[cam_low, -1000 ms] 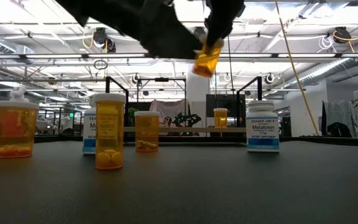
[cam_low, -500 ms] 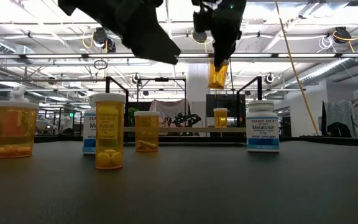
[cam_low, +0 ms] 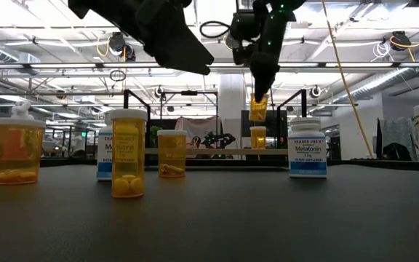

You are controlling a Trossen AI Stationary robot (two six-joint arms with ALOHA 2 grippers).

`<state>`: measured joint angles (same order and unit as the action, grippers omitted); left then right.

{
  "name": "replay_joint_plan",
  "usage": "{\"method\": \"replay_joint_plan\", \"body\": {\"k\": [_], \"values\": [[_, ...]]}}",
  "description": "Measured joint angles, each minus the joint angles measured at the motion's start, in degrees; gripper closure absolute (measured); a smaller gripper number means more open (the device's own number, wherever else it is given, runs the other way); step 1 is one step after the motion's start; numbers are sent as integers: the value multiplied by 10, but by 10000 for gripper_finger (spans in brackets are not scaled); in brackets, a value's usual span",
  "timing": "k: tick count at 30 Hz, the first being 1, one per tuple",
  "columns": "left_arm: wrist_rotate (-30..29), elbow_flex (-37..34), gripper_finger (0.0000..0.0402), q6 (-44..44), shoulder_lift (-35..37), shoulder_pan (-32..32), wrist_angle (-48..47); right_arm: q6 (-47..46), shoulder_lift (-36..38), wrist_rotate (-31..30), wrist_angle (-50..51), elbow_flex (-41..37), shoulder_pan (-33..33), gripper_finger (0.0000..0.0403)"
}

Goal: Pick and place medicine bottles onto shelf by color
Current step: Put the bottom right big orange pill bottle aligned with the other big orange pill bottle on the shelf

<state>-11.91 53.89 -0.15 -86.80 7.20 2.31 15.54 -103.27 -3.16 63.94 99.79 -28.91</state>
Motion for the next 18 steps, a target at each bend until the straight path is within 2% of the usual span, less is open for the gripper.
{"method": "replay_joint_plan", "body": {"k": [11,18], "values": [[0,0,89,0,0,0,3,48,-43,-21,6,0,-5,190],[0,0,89,1,0,1,3,79,-45,-28,-12,-15,-7,190]]}}
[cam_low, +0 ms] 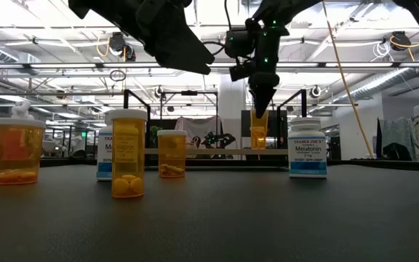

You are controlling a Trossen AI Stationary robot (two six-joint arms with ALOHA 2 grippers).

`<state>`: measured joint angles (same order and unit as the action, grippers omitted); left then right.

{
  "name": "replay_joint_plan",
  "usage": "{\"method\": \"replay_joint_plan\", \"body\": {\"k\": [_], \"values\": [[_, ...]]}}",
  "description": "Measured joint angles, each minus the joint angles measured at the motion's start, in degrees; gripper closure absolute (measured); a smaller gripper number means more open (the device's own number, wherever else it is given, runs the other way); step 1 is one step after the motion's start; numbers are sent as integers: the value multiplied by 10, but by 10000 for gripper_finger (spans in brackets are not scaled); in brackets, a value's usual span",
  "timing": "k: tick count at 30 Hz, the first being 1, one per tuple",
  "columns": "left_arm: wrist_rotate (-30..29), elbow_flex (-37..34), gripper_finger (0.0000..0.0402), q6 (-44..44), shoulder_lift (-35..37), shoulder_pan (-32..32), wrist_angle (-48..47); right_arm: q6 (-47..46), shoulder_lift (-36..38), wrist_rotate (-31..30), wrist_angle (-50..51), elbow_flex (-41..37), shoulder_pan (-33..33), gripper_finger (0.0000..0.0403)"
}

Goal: Pick and place medicine bottles onto shelf by color
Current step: Put the bottom right big orange pill bottle aligned with the other big orange pill bottle on the shelf

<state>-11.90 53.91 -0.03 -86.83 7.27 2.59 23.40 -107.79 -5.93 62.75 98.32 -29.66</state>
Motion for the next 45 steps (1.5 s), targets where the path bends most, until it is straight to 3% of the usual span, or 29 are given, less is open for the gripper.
{"method": "replay_joint_plan", "body": {"k": [26,45], "values": [[0,0,89,-1,0,8,6,45,0,1,-43,-62,-8,189],[0,0,89,0,0,8,6,42,0,-32,-44,-62,-8,154]]}}
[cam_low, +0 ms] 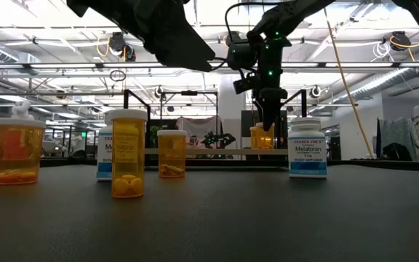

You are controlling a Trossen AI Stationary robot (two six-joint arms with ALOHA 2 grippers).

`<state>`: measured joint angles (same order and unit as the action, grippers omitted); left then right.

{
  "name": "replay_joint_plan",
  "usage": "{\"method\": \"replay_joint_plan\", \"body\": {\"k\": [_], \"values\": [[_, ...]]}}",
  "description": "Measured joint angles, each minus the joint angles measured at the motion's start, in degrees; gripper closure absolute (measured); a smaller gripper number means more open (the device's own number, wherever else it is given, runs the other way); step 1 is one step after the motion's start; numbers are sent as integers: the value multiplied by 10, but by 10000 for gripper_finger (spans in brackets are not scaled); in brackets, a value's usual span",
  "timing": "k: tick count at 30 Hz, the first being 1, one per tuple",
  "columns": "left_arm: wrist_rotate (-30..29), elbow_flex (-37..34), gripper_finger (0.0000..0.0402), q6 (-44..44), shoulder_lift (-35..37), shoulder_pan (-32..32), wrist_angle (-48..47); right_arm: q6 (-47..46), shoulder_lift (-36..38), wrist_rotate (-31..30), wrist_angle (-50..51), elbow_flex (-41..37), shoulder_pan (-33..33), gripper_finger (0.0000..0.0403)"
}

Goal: Pick and place medicine bottles onto shelf by color
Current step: Put the bottom right big orange pill bottle aligned with the other big orange pill bottle on the shelf, then put the middle small orange pill bottle on the shelf

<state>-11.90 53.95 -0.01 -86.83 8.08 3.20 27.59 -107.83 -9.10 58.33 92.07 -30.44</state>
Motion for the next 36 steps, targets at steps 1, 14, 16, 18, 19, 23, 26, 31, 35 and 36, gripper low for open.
{"method": "replay_joint_plan", "body": {"k": [1,14,16,18,19,23,26,31,35,36], "values": [[0,0,89,0,0,0,0,-1,0,-1,0,0,0,154],[0,0,89,0,0,0,0,-14,15,-10,-3,0,2,140],[0,0,89,0,0,0,0,-19,22,-18,0,0,5,132],[0,0,89,0,0,0,0,-31,33,-16,2,0,9,126],[0,0,89,0,0,0,0,-40,41,-15,2,0,13,123],[0,0,89,-1,0,0,0,-88,81,-15,8,0,41,120],[0,0,89,-1,0,0,0,-129,119,-14,10,0,78,120],[0,0,89,-3,0,0,-1,-236,185,-17,10,0,162,120],[0,0,89,-4,0,0,-5,-330,232,-17,-4,-22,248,125],[0,0,89,-5,0,0,-5,-350,244,-17,-9,-34,271,127]]}}
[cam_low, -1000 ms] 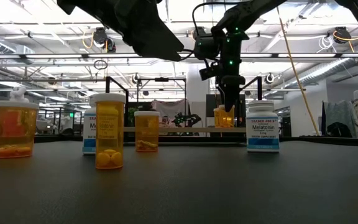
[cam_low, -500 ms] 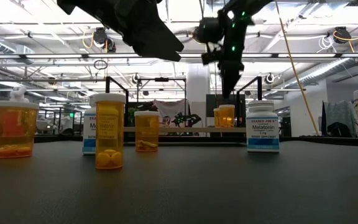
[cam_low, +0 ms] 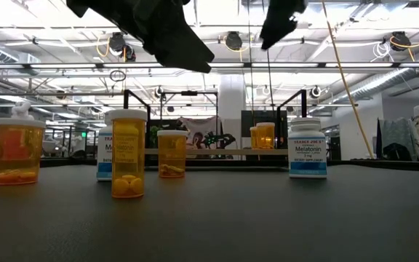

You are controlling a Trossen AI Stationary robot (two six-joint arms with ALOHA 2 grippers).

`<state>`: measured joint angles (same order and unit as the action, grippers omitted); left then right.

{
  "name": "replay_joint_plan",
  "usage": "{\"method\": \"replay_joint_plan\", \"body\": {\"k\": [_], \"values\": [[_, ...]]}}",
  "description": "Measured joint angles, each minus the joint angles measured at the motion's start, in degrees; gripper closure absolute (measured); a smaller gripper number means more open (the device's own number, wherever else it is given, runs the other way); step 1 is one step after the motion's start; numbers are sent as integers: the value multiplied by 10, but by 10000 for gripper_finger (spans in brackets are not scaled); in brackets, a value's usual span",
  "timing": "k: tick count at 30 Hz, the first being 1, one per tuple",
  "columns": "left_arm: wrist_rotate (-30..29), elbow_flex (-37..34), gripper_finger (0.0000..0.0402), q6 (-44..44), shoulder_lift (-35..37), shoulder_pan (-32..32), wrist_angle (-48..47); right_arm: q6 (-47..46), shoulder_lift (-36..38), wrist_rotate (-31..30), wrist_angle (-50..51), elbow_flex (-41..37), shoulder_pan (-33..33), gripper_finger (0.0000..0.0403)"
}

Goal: Pick and place medicine bottles onto shelf by color
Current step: Put the middle small orange pill bottle on the shelf

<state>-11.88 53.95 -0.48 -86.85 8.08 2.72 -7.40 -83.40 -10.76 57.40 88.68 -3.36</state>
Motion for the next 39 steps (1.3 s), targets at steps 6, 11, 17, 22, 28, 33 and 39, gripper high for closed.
{"method": "replay_joint_plan", "body": {"k": [6,11,17,22,28,33,39], "values": [[0,0,89,2,0,1,-1,-78,71,-71,-102,-110,132,137],[0,0,89,5,0,3,-5,-107,111,-118,-202,-211,202,142],[0,0,89,28,3,7,-48,-96,132,-112,-297,-303,230,147],[0,0,89,60,6,27,-101,-79,134,-104,-303,-309,225,148],[-1,0,89,80,7,71,-120,-38,135,-101,-356,-309,210,148],[-2,1,89,101,29,98,-165,-24,145,-100,-361,-309,210,148],[25,0,89,140,49,141,-195,-24,160,-99,-342,-309,210,148]]}}
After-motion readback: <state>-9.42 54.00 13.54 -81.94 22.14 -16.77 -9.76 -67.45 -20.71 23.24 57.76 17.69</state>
